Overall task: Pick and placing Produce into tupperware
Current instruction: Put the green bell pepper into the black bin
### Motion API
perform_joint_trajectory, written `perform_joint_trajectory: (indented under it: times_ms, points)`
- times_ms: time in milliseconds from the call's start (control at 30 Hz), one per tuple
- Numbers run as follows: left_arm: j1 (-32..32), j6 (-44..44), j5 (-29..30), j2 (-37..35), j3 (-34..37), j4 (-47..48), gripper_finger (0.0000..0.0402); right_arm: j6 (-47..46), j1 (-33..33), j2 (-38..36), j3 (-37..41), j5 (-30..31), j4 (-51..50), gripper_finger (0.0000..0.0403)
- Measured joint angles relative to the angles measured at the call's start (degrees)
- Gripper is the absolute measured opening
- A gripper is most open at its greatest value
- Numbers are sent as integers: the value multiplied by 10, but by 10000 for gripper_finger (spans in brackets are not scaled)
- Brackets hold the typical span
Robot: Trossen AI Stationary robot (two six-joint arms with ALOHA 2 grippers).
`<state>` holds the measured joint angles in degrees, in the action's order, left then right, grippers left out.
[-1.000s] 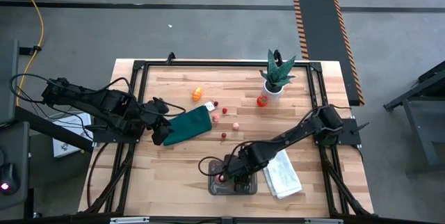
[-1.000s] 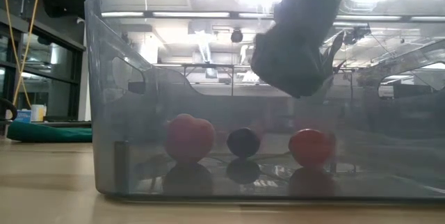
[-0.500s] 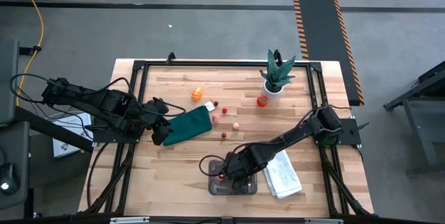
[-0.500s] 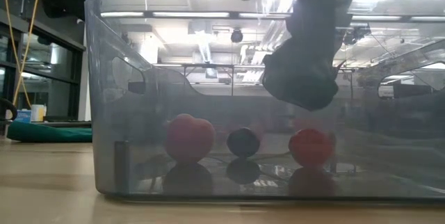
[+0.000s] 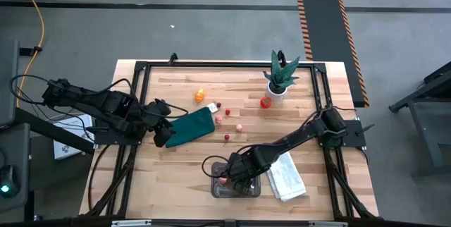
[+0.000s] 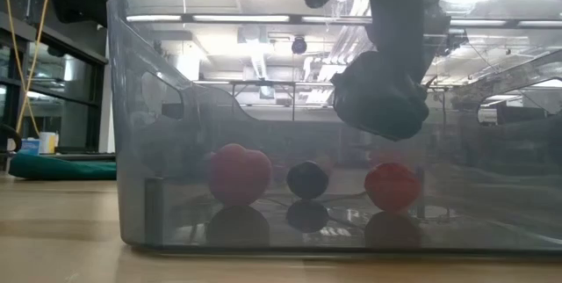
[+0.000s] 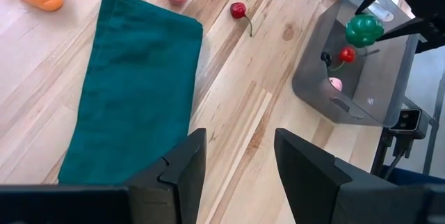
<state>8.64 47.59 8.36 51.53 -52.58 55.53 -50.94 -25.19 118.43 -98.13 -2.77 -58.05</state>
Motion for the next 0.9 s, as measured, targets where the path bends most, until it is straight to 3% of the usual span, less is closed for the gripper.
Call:
perform_joint_trajectory:
  times_ms: [200, 900]
  points:
    - [0, -4, 0, 0, 0, 0, 159, -8, -1, 16, 0, -35, 0, 222]
    - [0, -9, 0, 0, 0, 0, 159, -45, -3, 16, 0, -8, -28, 222]
